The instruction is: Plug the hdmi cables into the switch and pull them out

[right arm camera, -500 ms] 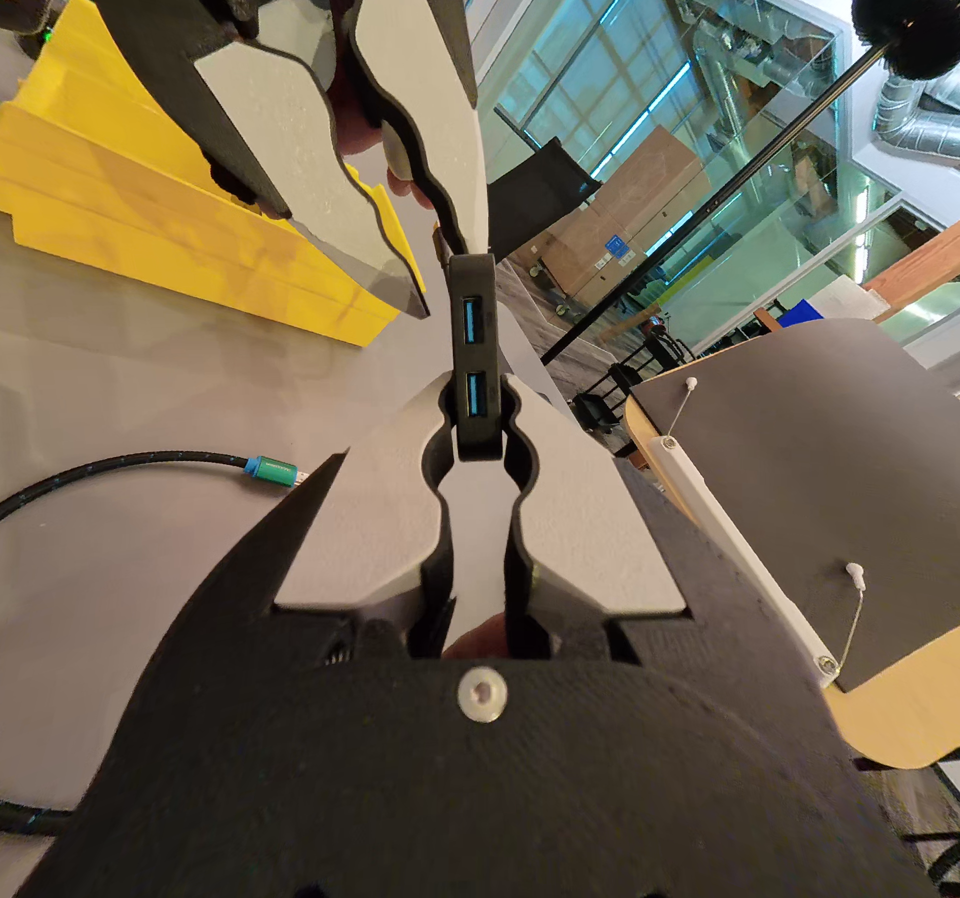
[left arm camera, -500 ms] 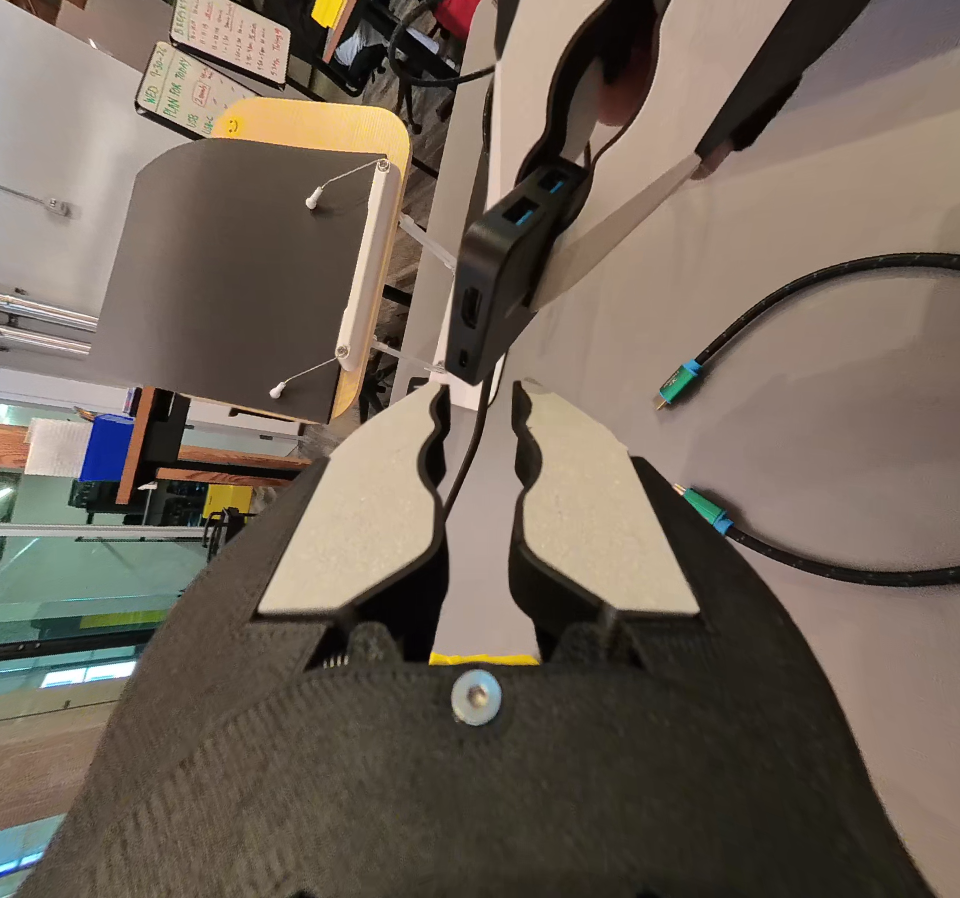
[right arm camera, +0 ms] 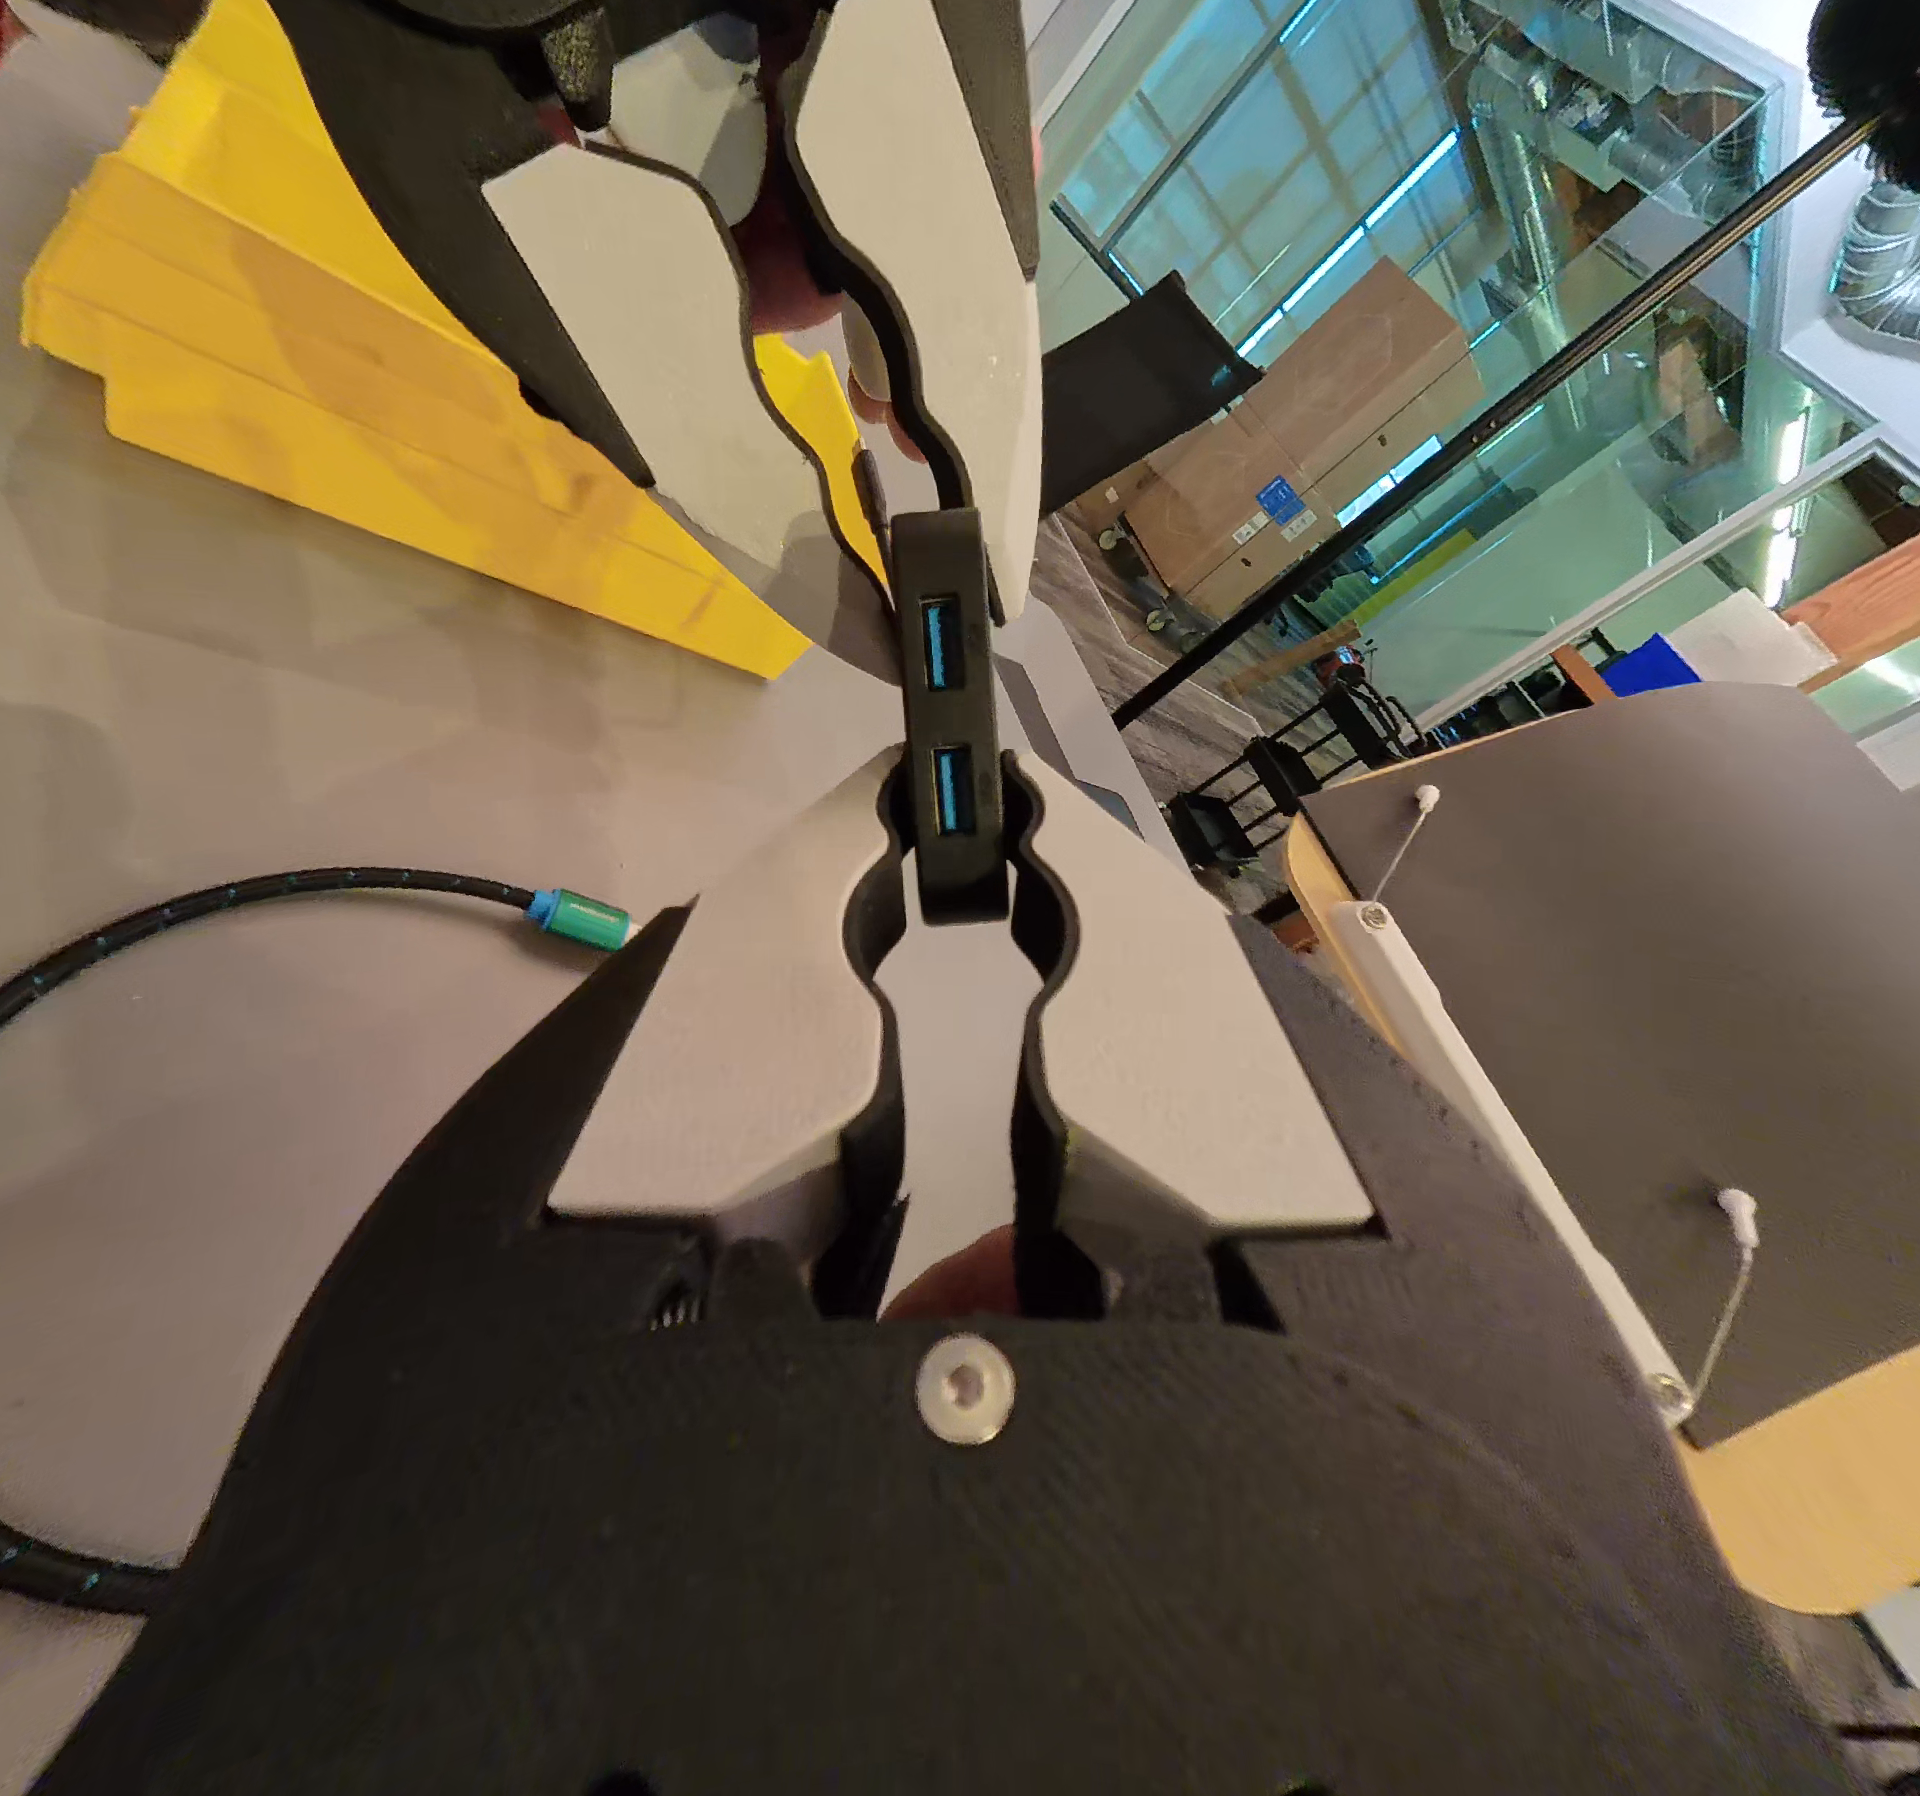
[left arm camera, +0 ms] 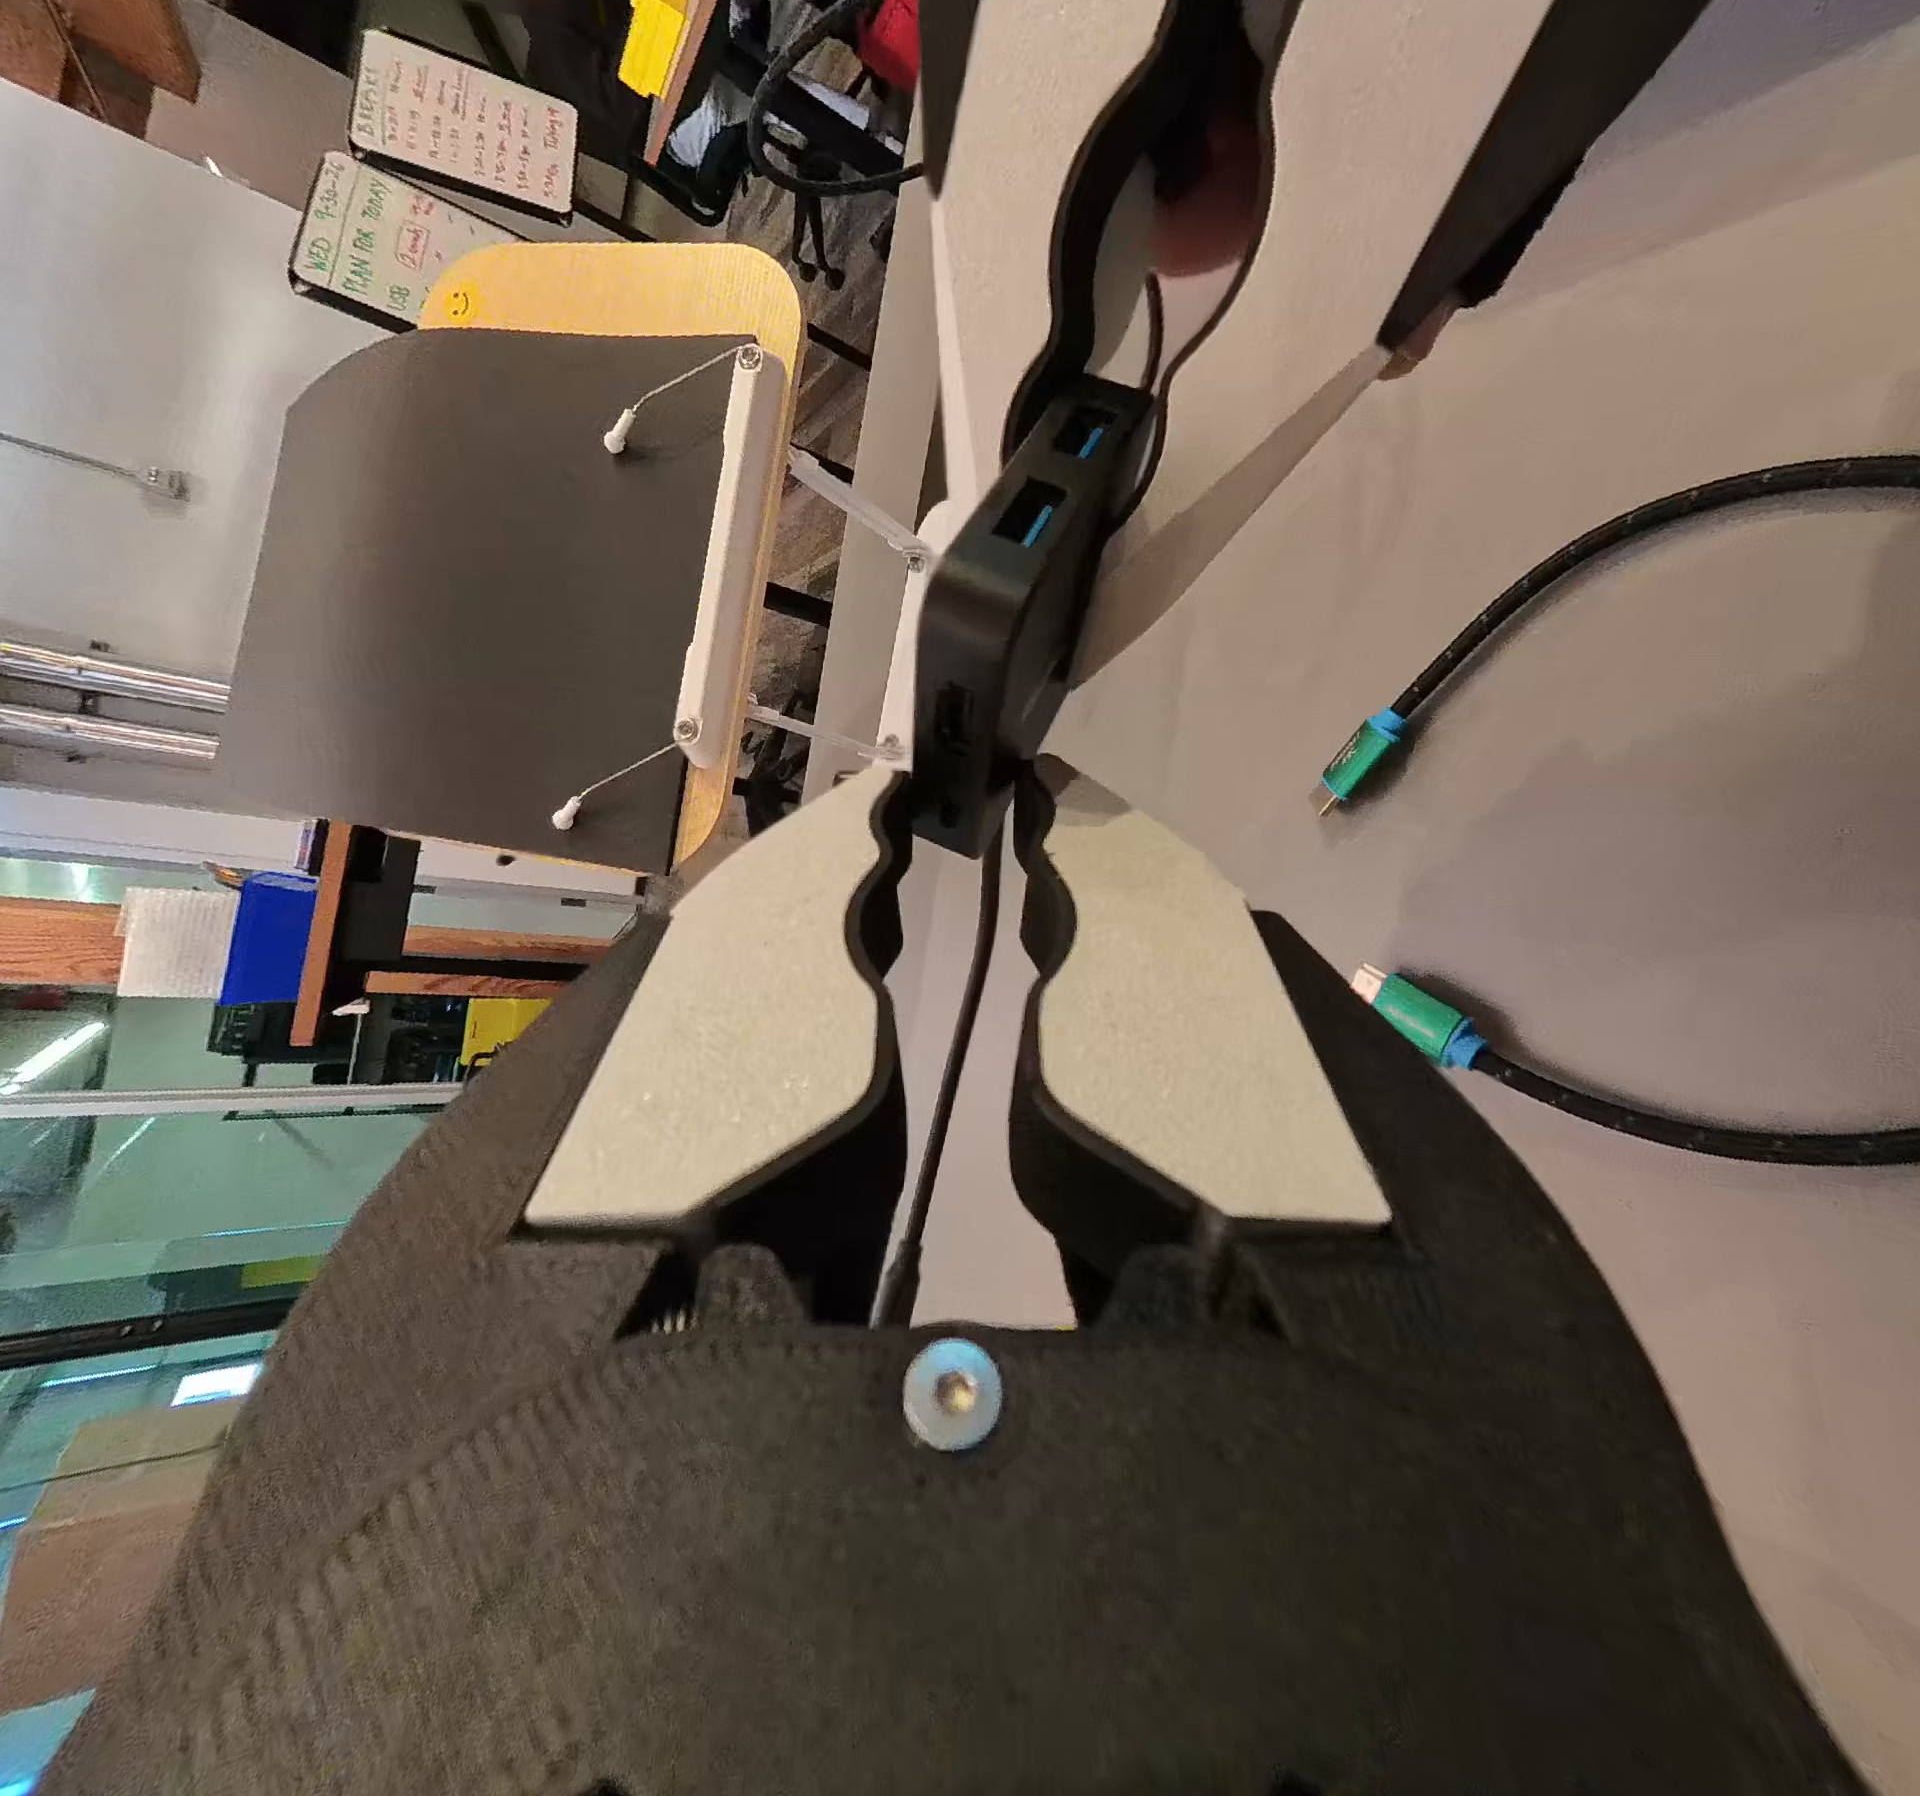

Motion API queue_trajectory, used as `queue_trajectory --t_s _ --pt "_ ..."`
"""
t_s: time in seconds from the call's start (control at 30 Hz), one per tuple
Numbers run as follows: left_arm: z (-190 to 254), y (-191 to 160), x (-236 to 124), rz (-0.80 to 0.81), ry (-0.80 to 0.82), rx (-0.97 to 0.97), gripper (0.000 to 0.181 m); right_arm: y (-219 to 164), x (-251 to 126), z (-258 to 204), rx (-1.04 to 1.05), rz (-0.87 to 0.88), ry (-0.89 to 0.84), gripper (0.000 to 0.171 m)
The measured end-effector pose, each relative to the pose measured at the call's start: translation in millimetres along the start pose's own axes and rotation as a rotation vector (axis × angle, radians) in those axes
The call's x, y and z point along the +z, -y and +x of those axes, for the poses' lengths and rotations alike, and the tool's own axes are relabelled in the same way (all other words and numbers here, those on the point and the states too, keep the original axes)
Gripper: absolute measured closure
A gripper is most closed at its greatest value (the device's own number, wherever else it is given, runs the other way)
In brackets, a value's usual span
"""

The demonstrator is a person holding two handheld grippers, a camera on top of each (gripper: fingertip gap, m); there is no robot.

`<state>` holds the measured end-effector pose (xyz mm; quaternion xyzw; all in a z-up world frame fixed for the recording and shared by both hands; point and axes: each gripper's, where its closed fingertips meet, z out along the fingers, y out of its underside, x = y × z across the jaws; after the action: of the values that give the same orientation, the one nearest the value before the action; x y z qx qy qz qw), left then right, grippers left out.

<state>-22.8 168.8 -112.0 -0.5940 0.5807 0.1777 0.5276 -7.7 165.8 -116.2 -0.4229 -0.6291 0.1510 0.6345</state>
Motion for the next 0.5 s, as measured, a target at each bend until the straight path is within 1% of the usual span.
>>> queue_trajectory --t_s 0.07,0.1,0.13,0.2,0.3,0.33,0.37,0.5 --pt "1.5 -0.6 1.4 -0.016 0.001 0.007 0.164 -3.0 2.2 0.5 -0.040 -0.038 -0.020 0.158" --pt "3.8 0.2 2.5 -0.022 -0.009 0.000 0.164 -5.5 4.0 -1.4 -0.073 -0.067 -0.020 0.152" --pt "5.5 0.9 3.7 -0.033 -0.008 0.009 0.164 -7.5 5.8 -3.8 -0.114 -0.096 -0.019 0.149" --pt "9.4 -1.0 6.2 -0.068 -0.004 0.045 0.165 -7.6 8.3 -6.8 -0.165 -0.128 -0.020 0.149" --pt "12.0 -1.6 7.8 -0.081 -0.015 0.025 0.166 -8.9 9.3 -5.1 -0.186 -0.162 -0.031 0.151" --pt "12.5 -1.1 7.6 -0.082 -0.017 0.024 0.166 -9.8 8.9 -4.8 -0.193 -0.169 -0.030 0.157" --pt "12.4 -0.5 7.5 -0.083 -0.013 0.026 0.165 -9.9 8.6 -5.4 -0.188 -0.169 -0.025 0.159" --pt "9.3 2.7 6.7 -0.073 0.006 0.016 0.164 -8.3 7.5 -3.3 -0.134 -0.139 -0.023 0.159"
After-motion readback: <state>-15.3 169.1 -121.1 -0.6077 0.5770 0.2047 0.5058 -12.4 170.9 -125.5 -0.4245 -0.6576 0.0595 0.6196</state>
